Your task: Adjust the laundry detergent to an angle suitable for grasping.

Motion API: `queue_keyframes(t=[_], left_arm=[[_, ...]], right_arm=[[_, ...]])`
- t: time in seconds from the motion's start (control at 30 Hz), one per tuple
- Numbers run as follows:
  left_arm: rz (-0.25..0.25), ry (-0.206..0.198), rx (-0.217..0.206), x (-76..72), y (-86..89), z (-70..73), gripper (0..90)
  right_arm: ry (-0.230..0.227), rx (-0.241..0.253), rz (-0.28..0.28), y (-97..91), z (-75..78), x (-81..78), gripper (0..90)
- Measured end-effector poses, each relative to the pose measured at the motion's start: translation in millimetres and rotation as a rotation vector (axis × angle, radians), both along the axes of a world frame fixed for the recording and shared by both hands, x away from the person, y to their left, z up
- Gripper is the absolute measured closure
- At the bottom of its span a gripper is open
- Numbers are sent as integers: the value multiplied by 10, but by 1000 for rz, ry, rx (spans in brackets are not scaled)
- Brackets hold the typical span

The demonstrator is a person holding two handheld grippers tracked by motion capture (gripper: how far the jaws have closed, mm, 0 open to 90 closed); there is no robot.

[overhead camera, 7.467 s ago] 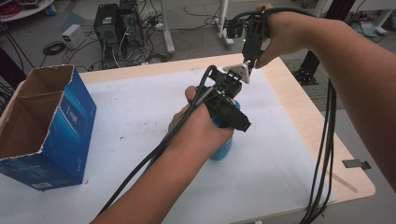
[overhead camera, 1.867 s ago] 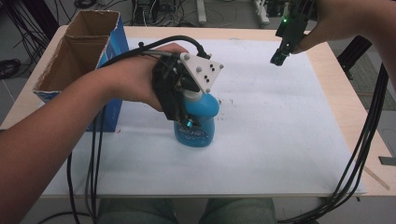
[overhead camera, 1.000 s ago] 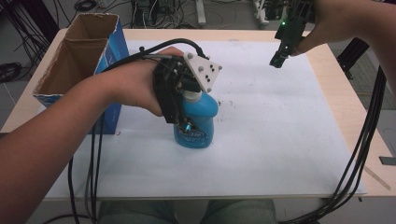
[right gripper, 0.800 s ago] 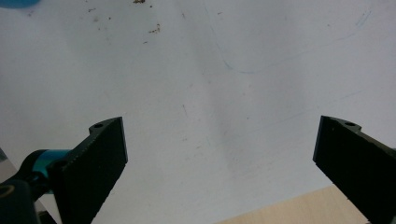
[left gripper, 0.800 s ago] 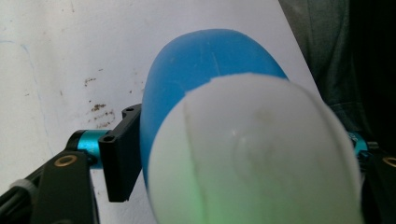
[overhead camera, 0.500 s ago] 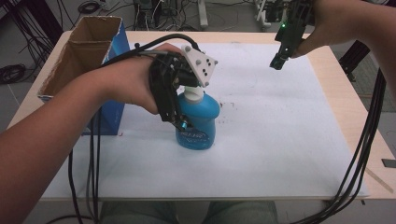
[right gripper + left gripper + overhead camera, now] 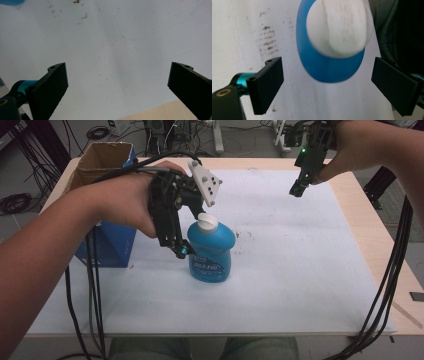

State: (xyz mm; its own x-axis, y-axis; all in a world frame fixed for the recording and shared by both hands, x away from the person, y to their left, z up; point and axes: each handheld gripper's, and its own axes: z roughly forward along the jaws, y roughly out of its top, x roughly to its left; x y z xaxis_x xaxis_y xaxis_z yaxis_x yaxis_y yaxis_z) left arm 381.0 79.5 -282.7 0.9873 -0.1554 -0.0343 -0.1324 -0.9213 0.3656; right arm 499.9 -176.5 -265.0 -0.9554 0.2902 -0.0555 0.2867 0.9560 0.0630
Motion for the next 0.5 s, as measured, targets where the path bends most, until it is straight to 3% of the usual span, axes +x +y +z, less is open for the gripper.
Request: queue_keyframes(t=[0.5], left_arm=[[100,1,166,47,218,216,36]], right_arm=[[0,5,9,3,24,-29,19]])
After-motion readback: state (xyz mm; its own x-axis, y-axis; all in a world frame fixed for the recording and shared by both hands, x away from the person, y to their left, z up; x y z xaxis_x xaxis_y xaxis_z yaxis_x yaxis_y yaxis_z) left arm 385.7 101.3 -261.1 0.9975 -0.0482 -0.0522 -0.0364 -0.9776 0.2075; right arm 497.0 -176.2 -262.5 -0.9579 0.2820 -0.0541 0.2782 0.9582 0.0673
